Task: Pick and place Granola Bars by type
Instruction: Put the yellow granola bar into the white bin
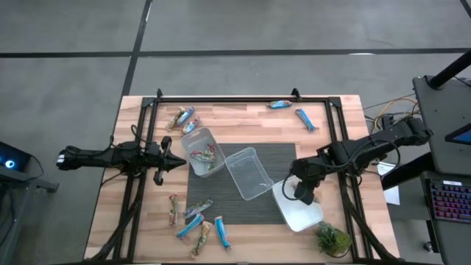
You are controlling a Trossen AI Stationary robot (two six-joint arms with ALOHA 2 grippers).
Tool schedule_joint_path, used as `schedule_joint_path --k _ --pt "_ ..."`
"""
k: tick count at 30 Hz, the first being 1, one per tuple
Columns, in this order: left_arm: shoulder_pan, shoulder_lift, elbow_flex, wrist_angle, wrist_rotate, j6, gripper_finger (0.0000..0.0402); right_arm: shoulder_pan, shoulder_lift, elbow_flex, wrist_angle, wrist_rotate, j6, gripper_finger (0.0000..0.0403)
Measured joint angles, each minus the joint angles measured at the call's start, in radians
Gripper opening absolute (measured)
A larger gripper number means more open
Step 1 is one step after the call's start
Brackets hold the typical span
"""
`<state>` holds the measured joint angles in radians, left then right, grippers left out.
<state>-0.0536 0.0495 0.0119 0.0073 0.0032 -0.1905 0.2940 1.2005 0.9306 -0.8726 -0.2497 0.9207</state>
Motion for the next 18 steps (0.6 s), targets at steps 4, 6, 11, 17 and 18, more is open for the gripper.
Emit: schedule_joint_path --k 4,6,11,17,18 --pt "0.000 0.000 0.000 0.000 0.000 0.000 0.0000 -0.032 -0.027 0.000 0.000 -0.015 0.000 0.0059" --pt "0.000 0.000 0.000 0.000 0.000 0.000 0.0000 -0.058 -0.044 0.000 0.000 -0.023 0.000 0.0059" --pt "0.000 0.000 0.000 0.000 0.000 0.000 0.0000 -0.137 -0.084 0.000 0.000 -0.040 -0.005 0.0059" --pt "0.000 0.000 0.000 0.000 0.000 0.000 0.0000 -0.203 -0.129 0.000 0.003 -0.066 -0.008 0.0059" --pt "0.000 0.000 0.000 0.000 0.000 0.000 0.0000 -0.208 -0.135 0.000 0.008 -0.068 -0.008 0.0059"
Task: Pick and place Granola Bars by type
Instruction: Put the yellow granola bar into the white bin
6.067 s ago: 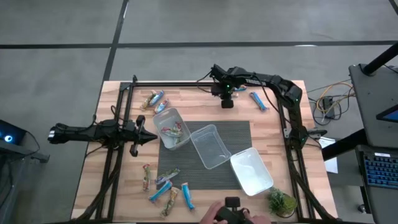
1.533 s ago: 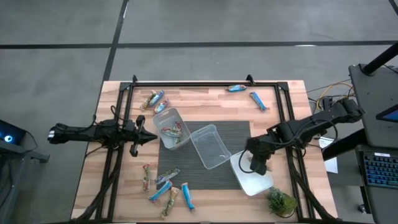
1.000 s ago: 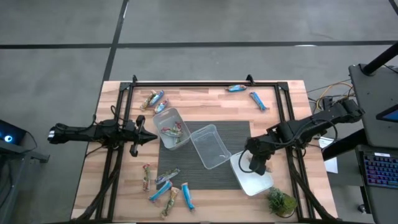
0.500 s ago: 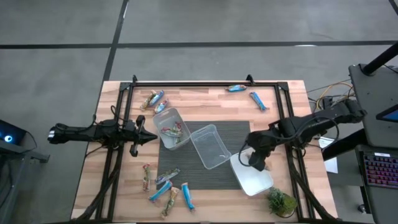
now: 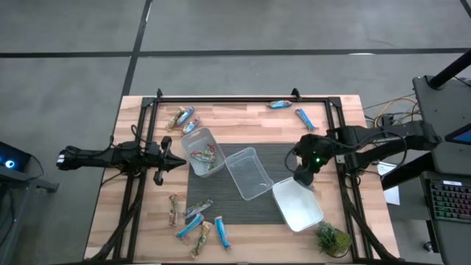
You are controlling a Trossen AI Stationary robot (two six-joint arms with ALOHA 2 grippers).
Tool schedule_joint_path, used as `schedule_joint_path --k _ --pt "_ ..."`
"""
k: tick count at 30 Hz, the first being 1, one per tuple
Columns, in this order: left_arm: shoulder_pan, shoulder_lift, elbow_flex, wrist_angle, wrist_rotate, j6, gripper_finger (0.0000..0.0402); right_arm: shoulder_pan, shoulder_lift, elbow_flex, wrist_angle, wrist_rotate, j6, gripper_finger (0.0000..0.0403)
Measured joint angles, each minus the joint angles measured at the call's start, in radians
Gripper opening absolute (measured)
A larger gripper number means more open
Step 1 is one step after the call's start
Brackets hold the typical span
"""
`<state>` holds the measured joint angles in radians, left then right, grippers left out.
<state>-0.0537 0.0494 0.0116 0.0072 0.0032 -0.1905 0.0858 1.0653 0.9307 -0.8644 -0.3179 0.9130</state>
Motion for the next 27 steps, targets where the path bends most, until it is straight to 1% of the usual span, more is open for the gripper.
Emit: schedule_joint_path --k 11,21,27 --pt "0.000 0.000 0.000 0.000 0.000 0.000 0.0000 -0.027 -0.084 0.000 0.081 -0.024 0.001 0.0059" --pt "0.000 0.000 0.000 0.000 0.000 0.000 0.0000 -0.028 -0.092 0.000 0.207 -0.032 0.000 0.0059" --pt "0.000 0.000 0.000 0.000 0.000 0.000 0.0000 -0.028 -0.092 0.000 0.229 -0.034 0.000 0.0059"
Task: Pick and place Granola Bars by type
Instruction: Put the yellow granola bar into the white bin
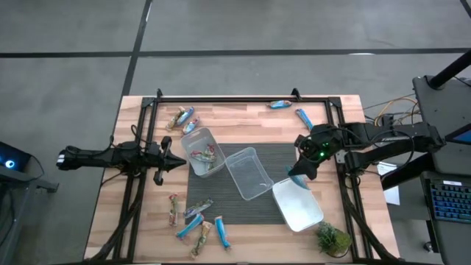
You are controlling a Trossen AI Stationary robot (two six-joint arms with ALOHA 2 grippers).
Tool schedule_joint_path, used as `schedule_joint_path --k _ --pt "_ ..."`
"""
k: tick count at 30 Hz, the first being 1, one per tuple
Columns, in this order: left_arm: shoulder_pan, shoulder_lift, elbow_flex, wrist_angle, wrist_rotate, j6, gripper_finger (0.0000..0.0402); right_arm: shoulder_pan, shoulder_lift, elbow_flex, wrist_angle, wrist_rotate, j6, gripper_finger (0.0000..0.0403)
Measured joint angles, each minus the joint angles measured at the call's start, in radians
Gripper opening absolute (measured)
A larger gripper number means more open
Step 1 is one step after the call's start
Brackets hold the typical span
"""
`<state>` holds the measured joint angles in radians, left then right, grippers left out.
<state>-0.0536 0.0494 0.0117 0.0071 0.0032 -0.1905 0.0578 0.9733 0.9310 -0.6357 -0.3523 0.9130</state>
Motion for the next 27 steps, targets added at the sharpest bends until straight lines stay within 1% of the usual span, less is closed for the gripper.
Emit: schedule_joint_path --k 27 --pt "0.000 0.000 0.000 0.000 0.000 0.000 0.0000 0.001 0.000 0.000 -0.001 0.000 -0.027 0.0059"
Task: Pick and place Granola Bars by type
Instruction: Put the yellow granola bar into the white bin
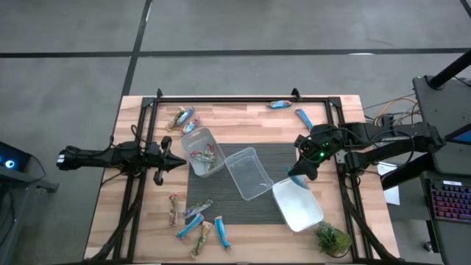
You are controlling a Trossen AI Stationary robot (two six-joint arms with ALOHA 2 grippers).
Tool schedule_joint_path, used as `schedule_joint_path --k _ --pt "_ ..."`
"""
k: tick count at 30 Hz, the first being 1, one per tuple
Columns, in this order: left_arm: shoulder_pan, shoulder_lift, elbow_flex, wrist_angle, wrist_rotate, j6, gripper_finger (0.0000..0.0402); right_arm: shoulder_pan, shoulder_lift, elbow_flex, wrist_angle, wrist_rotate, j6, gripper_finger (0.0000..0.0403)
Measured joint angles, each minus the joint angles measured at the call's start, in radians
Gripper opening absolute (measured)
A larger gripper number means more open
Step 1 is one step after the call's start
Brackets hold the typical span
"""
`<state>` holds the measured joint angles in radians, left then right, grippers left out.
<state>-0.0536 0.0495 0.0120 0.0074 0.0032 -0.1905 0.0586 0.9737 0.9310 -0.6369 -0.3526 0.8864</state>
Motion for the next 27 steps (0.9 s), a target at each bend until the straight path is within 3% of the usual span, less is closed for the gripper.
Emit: schedule_joint_path --k 14,27 --pt "0.000 0.000 0.000 0.000 0.000 0.000 0.0000 0.000 0.001 0.000 0.092 -0.099 -0.019 0.0059" --pt "0.000 0.000 0.000 0.000 0.000 0.000 0.0000 0.000 0.001 0.000 0.184 -0.102 -0.022 0.0059"
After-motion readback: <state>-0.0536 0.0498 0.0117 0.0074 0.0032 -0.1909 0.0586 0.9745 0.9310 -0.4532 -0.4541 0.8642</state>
